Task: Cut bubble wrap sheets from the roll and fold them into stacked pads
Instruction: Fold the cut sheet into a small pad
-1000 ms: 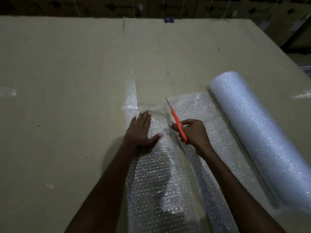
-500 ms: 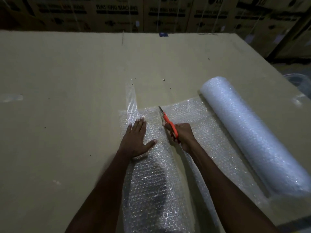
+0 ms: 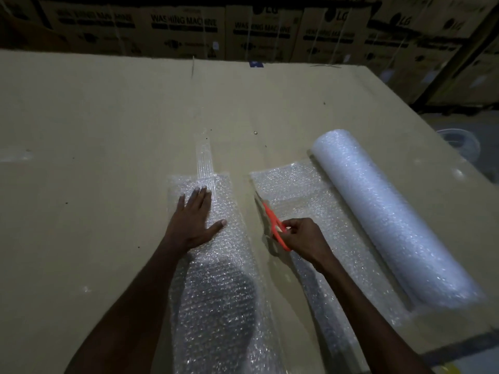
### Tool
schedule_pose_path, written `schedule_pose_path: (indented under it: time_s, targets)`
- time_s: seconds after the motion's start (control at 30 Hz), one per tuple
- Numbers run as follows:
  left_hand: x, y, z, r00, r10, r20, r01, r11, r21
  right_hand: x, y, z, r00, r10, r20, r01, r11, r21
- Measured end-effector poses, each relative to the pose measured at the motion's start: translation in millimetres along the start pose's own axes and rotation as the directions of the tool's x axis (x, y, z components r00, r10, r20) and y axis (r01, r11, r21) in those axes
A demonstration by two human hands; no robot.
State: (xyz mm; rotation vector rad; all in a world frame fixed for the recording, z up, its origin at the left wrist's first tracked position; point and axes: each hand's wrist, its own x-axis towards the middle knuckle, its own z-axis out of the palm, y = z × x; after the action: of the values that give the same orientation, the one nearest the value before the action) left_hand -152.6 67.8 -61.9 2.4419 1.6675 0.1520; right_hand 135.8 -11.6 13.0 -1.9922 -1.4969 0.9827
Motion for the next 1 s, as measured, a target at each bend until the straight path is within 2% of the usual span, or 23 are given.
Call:
schedule_pose_path:
  time_s: [0.1,0.17,0.3,0.37,0.47,0.57,0.67,0.83,0.93,1.0]
  targets:
    - [-24.4,5.8,-11.1,0.997,-0.025,-0.076,0.02,0.997,-0.076,-13.9,5.7,15.4,0.989,-0.144,-0.046,0.132,0.969,-0.207]
    - [-48.9,21.9,-13.2,0.992,-0.056,-0.113,0.039,0.989,-0.14,-22.9,7.5,30.3,0.972,-0.229,-0.053,0.191,0.903,-0.384]
    - [-106.0,56.4,7.6,0.988,-0.131,-0.087,0.107,0.965,-0.241,-37.5,3.8,55.4,0.96,-0.279,-0.023,0.216,0.79,-0.574]
    - [-131.7,70.3,21.2,0.988,-0.118,-0.101,0.093,0.971,-0.222,-39.7,2.4,58.1,0.956,-0.294,-0.014,0.227,0.766,-0.602]
    - [-161.5,83.3,31.0,0.985,-0.162,-0.05,0.148,0.964,-0.221,-41.9,4.6,57.8,0.947,-0.319,-0.029,0.238,0.761,-0.604]
    - [-185.5,87.9,34.4,0.978,-0.198,-0.06,0.184,0.965,-0.186,-55.8,10.7,60.5,0.918,-0.39,-0.068,0.29,0.781,-0.553]
    - [-197.9,82.5,37.1,0.979,-0.199,-0.049,0.193,0.975,-0.11,-79.2,15.2,73.2,0.864,-0.496,-0.088,0.366,0.738,-0.568]
    - [-192.9,62.9,26.5,0.978,-0.205,-0.031,0.199,0.972,-0.128,-113.2,21.9,122.6,0.801,-0.597,0.057,0.544,0.683,-0.488]
    - [-193.2,47.4,17.5,0.984,-0.176,-0.026,0.17,0.974,-0.149,-125.2,16.5,151.2,0.847,-0.508,0.158,0.499,0.656,-0.566]
    - [-199.1,31.0,12.5,0.989,-0.149,-0.022,0.145,0.981,-0.129,-127.0,8.7,164.8,0.878,-0.449,0.167,0.449,0.652,-0.611]
